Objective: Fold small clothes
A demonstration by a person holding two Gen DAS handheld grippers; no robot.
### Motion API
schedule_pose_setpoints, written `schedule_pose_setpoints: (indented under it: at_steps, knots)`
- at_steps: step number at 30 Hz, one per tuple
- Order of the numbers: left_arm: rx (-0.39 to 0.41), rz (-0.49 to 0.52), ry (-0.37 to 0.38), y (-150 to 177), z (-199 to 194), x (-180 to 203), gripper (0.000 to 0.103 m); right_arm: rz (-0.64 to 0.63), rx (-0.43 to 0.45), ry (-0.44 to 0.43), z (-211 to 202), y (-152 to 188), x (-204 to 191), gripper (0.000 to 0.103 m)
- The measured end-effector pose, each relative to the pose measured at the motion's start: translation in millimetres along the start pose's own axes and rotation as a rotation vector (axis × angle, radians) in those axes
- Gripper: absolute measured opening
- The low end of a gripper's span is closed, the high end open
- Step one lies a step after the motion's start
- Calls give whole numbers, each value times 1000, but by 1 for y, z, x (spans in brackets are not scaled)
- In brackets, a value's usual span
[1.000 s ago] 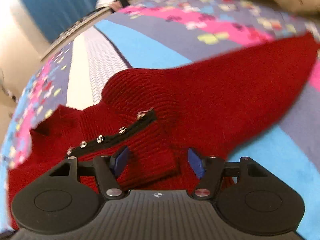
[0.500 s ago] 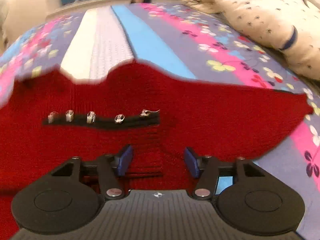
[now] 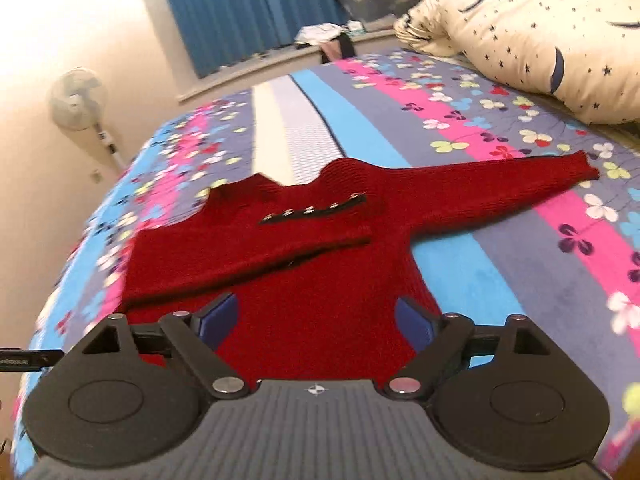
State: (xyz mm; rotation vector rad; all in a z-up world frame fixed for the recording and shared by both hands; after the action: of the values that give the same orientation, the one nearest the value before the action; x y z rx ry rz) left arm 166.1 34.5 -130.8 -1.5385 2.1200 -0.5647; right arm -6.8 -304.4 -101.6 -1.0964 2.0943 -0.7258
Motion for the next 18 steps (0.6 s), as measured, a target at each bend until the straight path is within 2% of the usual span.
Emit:
schedule_pose_setpoints:
  at_steps: [4,9,15,18]
  knots:
    - [9,-97,4,34,-59,-6,103,26,42,-18,-63,7,-7,88]
    - [87,-58,-42,55,-117,-5,103,11,103,-40,-130,22,-15,88]
    - [107,-113,-101,66,-153,-19,103,8,140,-54,-179,39,-11,89]
    - [121,-145,-107,74,-171,-28,103,7,157,-48,-195,45,-7,89]
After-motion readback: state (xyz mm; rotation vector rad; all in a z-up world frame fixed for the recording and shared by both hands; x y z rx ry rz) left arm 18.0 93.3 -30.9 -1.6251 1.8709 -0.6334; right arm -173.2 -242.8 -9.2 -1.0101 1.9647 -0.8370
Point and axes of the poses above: each gripper's, at about its wrist camera, not at the fingertips, and z roughly the way its jaws point, x to its right, y to its underside, the point moved 7 cm from there along z, roughly the way its jaws point, and after that the axes turned 1 degree about -y, right-handed, at the moved point
